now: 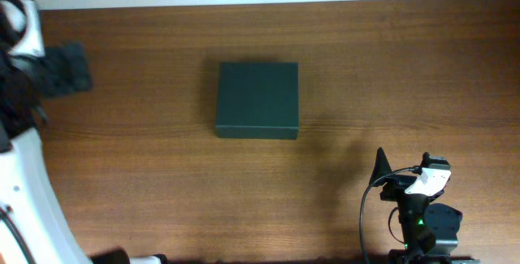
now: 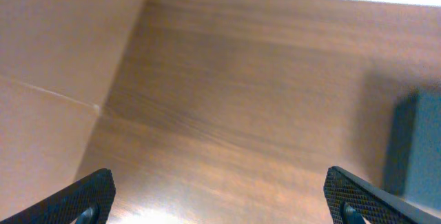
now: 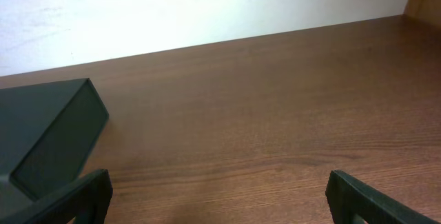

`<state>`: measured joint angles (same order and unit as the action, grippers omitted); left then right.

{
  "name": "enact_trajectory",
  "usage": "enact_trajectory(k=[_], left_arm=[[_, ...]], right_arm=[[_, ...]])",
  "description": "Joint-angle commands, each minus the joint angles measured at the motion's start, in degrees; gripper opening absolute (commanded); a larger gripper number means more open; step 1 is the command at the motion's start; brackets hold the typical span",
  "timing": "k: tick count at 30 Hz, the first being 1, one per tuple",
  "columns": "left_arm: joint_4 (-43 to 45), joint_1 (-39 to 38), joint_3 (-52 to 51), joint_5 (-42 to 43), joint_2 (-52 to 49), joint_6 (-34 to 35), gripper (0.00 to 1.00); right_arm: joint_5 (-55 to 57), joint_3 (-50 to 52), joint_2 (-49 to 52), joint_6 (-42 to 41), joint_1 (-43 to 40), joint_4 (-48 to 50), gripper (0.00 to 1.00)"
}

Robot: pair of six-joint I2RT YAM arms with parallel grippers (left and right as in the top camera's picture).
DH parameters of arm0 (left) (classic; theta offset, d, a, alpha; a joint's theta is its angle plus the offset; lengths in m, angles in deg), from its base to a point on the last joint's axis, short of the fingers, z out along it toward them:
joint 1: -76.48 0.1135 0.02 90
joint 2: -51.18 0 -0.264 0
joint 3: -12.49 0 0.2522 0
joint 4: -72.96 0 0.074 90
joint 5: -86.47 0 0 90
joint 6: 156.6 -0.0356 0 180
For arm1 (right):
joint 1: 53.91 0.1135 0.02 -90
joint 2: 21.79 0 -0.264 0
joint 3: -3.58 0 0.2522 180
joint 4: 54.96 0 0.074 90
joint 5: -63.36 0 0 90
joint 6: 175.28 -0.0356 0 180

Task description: Pack container

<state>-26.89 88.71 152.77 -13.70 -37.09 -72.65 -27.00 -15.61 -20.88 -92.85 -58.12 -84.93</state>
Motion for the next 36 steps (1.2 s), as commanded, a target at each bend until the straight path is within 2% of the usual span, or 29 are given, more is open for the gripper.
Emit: enact_trajectory(k=[1, 5, 7, 11, 16, 22, 25, 28, 36], left_arm=[[-0.3, -5.7, -8.9, -0.2, 8.2, -0.3, 0.99], [-0.3, -10.9, -22.2, -0.2, 17.8, -0.3, 0.99], [3.5, -11.6, -29.0, -0.3, 23.4, -0.5, 0.99], [18.5, -11.6, -45.0, 5.8, 36.8, -0.5, 0.99], [42.1, -11.7, -69.7, 10.6, 55.0, 0.9, 0.99], [65.0, -11.7, -100.1, 12.0, 75.0, 13.5, 0.99], [68.5, -11.7, -109.0, 12.0, 81.2, 17.2, 0.99], [68.5, -11.8, -114.5, 12.0, 85.6, 17.4, 0.99], [69.0, -12.5, -121.3, 10.0, 88.0, 17.0, 0.99]], right_arm=[[-0.5, 0.5, -0.7, -0.4, -0.5, 0.2, 0.99], [-0.5, 0.5, -0.7, -0.4, -0.5, 0.2, 0.99], [-0.5, 0.5, -0.7, -0.4, -0.5, 0.2, 0.99], [-0.5, 0.5, -0.7, -0.4, -0.5, 0.2, 0.99], [-0.5, 0.5, -0.7, -0.5, -0.5, 0.2, 0.99], [-0.5, 0.5, -0.7, -0.5, -0.5, 0.2, 0.99], [-0.5, 0.5, -0.7, -0.4, -0.5, 0.2, 0.99], [-0.5, 0.5, -0.7, -0.4, -0.5, 0.2, 0.99], [-0.5, 0.5, -0.7, -0.4, -0.5, 0.2, 0.99]])
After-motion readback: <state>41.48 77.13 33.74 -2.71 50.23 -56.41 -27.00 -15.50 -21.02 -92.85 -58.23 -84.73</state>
